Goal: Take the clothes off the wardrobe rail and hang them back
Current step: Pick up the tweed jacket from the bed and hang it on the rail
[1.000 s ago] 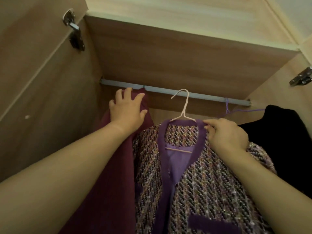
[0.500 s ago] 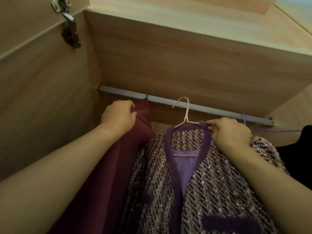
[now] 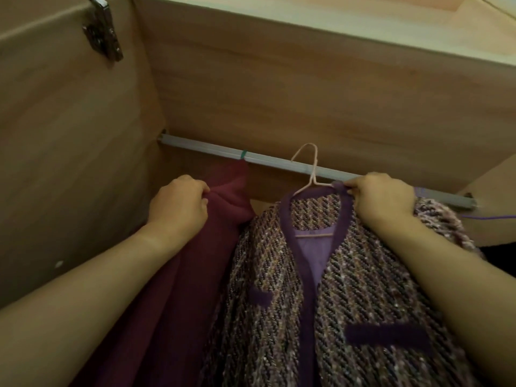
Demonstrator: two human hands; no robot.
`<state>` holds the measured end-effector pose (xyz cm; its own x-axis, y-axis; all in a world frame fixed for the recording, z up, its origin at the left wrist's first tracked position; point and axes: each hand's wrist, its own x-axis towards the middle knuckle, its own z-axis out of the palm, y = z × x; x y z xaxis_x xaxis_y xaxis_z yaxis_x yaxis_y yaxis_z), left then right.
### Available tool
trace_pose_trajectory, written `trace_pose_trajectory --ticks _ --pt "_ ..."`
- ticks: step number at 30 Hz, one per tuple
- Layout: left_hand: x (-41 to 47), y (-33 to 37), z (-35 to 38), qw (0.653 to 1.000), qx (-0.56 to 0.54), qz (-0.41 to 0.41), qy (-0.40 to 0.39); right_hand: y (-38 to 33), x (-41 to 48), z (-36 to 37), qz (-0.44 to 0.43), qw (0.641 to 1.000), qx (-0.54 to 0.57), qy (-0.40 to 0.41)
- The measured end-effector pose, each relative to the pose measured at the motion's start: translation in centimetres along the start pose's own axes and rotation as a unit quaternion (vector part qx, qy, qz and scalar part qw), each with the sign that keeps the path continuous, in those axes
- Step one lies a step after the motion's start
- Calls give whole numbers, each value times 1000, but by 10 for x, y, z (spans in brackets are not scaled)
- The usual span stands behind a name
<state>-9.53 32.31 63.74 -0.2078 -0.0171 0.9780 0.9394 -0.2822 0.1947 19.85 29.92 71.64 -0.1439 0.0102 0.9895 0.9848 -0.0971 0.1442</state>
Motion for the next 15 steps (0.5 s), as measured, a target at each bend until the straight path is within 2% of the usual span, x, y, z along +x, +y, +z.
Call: trace_pose_trajectory --ticks 4,10,15 --pt "-3 4 -4 1000 -17 5 22 -5 1 12 22 1000 1 -3" --pt "-6 7 -2 999 -44 5 11 -1 8 7 62 998 -9 -9" --pt "-11 6 -11 998 -60 11 21 -15 -23 36 64 997 42 -21"
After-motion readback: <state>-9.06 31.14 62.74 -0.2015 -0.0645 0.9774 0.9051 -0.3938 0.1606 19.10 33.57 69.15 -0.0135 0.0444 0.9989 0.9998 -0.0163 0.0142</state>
